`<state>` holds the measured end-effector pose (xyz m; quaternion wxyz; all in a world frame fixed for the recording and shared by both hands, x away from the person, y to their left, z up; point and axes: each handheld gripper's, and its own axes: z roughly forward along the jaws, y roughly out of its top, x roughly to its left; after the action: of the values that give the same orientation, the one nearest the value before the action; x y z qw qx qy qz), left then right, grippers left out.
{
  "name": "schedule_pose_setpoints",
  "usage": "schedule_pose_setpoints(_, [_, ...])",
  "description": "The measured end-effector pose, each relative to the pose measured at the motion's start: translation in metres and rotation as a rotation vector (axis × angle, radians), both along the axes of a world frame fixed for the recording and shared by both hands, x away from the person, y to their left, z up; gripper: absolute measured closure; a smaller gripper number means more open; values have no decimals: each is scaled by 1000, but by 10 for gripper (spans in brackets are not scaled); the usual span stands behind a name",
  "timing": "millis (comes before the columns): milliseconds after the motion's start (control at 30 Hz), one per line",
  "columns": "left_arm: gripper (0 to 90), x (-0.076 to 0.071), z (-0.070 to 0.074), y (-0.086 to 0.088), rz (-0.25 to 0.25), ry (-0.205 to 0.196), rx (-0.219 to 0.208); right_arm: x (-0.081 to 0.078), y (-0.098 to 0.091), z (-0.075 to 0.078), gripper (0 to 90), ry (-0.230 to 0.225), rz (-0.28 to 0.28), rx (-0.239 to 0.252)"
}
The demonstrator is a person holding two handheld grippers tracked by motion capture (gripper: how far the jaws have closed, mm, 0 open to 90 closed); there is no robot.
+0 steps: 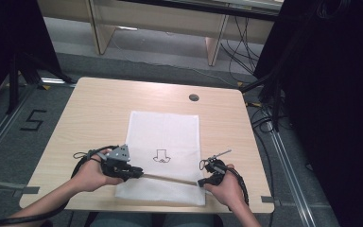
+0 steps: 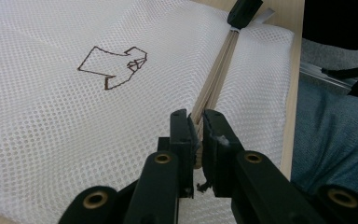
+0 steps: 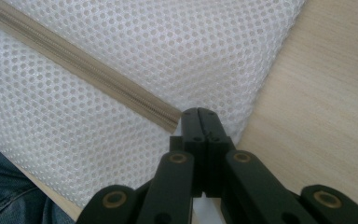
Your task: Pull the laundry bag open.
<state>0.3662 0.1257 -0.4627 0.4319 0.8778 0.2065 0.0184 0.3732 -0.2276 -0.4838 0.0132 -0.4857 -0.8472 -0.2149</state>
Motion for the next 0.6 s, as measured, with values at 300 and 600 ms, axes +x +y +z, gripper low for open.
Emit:
schedule_pose_setpoints(300, [826, 1, -1, 3, 3, 0, 5, 0, 0, 0, 900, 0, -2, 2])
schedule_pose_setpoints(600, [826, 0, -1, 8, 12, 10, -7, 0, 0, 0, 900, 2, -2, 2])
